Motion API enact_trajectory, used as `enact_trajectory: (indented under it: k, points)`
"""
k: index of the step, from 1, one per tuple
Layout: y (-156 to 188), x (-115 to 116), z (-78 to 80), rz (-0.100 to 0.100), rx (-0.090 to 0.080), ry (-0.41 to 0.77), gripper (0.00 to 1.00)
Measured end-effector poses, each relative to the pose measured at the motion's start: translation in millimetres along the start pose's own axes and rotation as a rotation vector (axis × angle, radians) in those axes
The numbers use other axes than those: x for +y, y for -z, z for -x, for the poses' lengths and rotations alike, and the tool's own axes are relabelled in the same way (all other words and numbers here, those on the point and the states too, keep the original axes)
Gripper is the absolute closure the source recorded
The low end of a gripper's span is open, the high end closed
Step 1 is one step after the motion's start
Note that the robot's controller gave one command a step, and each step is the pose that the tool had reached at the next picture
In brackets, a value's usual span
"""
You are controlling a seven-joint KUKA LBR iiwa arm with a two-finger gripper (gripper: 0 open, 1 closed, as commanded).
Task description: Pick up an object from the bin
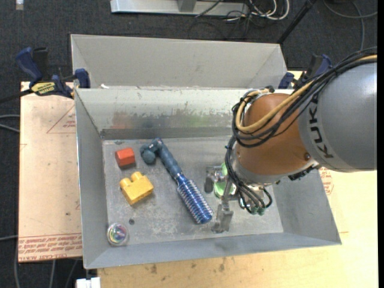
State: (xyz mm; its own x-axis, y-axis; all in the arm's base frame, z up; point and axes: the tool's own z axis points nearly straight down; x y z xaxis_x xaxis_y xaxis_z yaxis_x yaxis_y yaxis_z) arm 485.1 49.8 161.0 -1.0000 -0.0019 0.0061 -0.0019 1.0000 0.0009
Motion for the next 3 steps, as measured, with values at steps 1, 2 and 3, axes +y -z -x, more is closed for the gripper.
enact_trajectory:
  k: [1,2,3]
  points:
    - [-91.9,21.6,51.1,0.001,-0.005,-0.277,0.00]
    - [-60.2,21.1,63.8,0.003,-0.009,-0.494,0.00]
    - [-49.2,32.8,64.4,0.003,-0.007,-0.754,0.00]
